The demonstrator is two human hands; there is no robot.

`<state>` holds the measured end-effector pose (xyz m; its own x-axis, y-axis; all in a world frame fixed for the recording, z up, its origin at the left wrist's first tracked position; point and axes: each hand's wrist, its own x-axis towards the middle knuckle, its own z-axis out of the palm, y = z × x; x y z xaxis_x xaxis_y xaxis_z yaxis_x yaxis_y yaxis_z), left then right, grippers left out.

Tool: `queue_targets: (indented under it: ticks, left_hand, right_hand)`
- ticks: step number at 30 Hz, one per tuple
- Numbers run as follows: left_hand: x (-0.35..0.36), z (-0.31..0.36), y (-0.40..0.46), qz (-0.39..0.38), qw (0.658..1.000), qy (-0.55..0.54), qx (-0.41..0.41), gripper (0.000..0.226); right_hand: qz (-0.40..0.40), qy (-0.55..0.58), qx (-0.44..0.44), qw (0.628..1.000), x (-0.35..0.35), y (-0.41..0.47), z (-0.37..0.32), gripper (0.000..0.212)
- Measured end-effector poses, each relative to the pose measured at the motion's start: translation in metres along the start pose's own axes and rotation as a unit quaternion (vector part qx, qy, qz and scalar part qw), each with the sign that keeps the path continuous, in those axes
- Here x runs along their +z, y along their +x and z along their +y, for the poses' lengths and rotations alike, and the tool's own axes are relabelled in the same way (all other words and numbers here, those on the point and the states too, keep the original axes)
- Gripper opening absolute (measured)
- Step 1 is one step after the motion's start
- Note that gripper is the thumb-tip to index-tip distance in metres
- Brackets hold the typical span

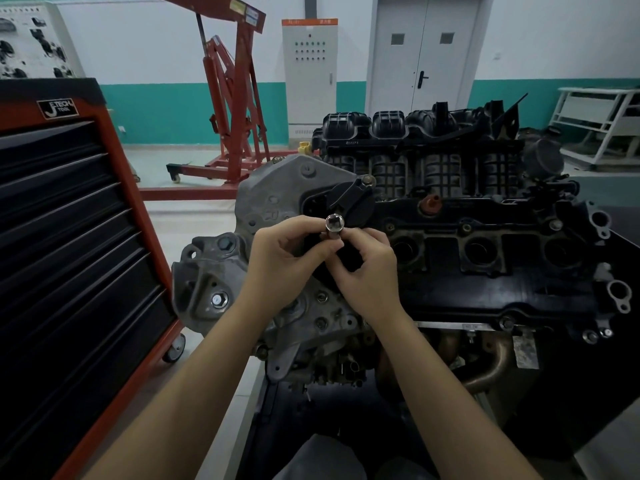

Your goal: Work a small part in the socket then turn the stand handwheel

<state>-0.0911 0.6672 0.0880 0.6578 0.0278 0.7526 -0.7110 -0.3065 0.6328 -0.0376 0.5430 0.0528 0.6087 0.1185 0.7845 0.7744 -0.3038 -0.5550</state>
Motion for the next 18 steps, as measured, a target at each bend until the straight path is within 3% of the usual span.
queue_targets:
  ticks: [5, 8, 12, 18]
  left_hand:
    - [-0.0012, -0.0002, 0.0012, -0.025, 1.0, 0.011, 0.016, 0.024]
    - [0.0002, -0.0015, 0.0009, 0.003, 0.999, 0.033, 0.02, 0.021]
    - [0.0007, -0.0004, 0.0004, -0.005, 1.0, 0.004, 0.001, 0.026]
    - [-0.0018, -0.0014, 0.0017, -0.034, 0.999, 0.006, -0.004, 0.02]
  right_hand:
    - [0.007, 0.003, 0.02, 1.0, 0.0011, -0.0002, 0.0033, 0.015]
    - [0.013, 0.005, 0.017, 1.0, 0.0024, -0.0002, 0.0034, 0.009]
    - [0.019, 0.009, -0.007, 1.0, 0.0022, -0.0001, 0.0017, 0.021]
    - [0.02, 0.003, 0.001, 1.0, 0.0024, -0.0007, 0.0055, 0.019]
